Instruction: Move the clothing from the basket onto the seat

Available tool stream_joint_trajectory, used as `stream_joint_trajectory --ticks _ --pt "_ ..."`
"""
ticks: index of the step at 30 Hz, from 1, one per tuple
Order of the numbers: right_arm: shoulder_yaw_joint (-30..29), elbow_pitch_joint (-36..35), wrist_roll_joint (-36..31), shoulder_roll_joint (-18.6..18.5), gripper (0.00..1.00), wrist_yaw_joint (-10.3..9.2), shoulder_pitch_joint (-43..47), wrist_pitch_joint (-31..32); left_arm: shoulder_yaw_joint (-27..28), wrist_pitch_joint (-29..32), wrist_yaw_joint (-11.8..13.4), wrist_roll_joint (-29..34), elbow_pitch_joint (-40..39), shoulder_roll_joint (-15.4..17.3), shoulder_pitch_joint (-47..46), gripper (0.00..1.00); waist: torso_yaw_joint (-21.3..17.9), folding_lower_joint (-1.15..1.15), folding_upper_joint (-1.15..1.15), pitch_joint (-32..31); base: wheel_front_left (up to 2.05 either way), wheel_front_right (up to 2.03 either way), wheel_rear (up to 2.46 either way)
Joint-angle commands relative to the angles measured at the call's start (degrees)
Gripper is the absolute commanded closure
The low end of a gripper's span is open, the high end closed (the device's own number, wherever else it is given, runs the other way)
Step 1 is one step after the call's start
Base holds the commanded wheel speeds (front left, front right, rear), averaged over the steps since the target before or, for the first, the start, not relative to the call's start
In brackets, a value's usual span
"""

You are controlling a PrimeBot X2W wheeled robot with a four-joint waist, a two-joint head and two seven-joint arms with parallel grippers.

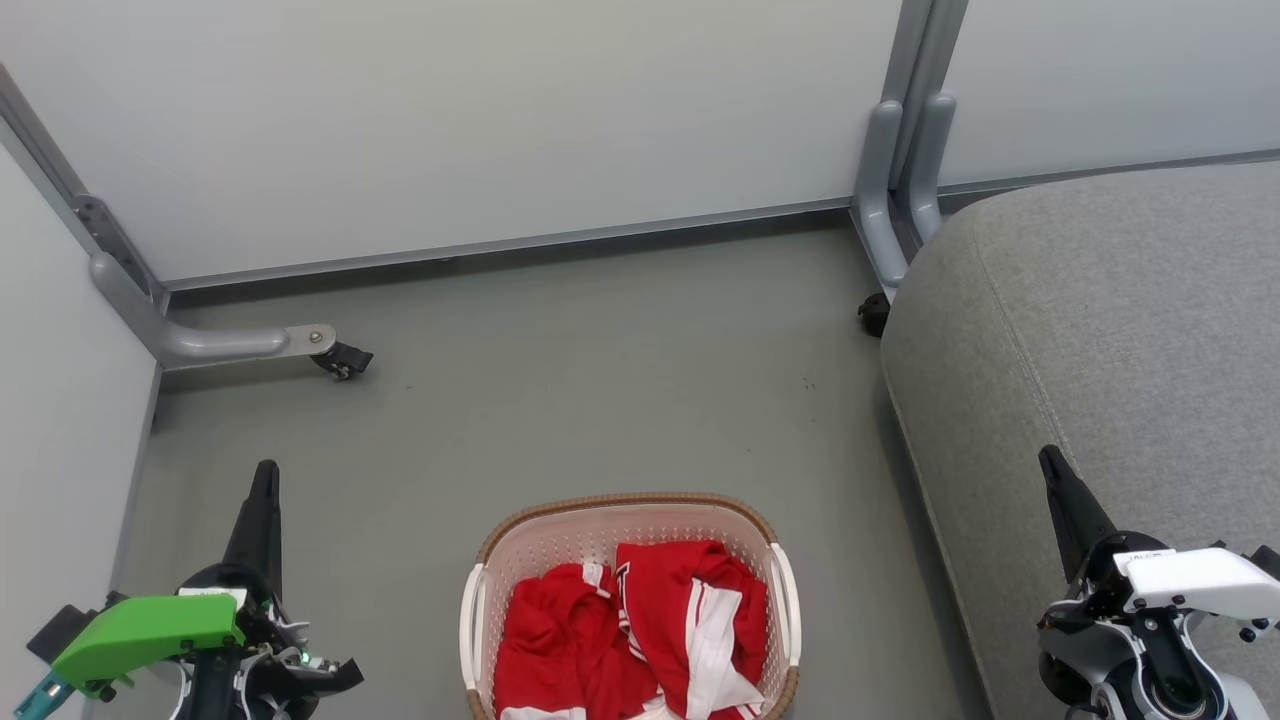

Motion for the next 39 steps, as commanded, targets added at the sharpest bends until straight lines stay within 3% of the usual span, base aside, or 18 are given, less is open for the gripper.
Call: stream_joint_trajectory --ticks 1,39 --pt "-0.12 0.12 0.23 -0.33 1.00 -0.02 -0.47 0.14 0.10 0.17 -0.35 -0.18 -0.11 0.03 -0.65 1.00 0.00 0.00 0.00 0.00 0.00 0.00 0.00" --pt "-0.12 0.12 0.23 -0.33 1.00 -0.02 -0.47 0.14 0.09 0.17 -0.36 -0.18 -0.11 0.03 -0.65 1.00 0.00 0.00 0.00 0.00 0.00 0.00 0.00"
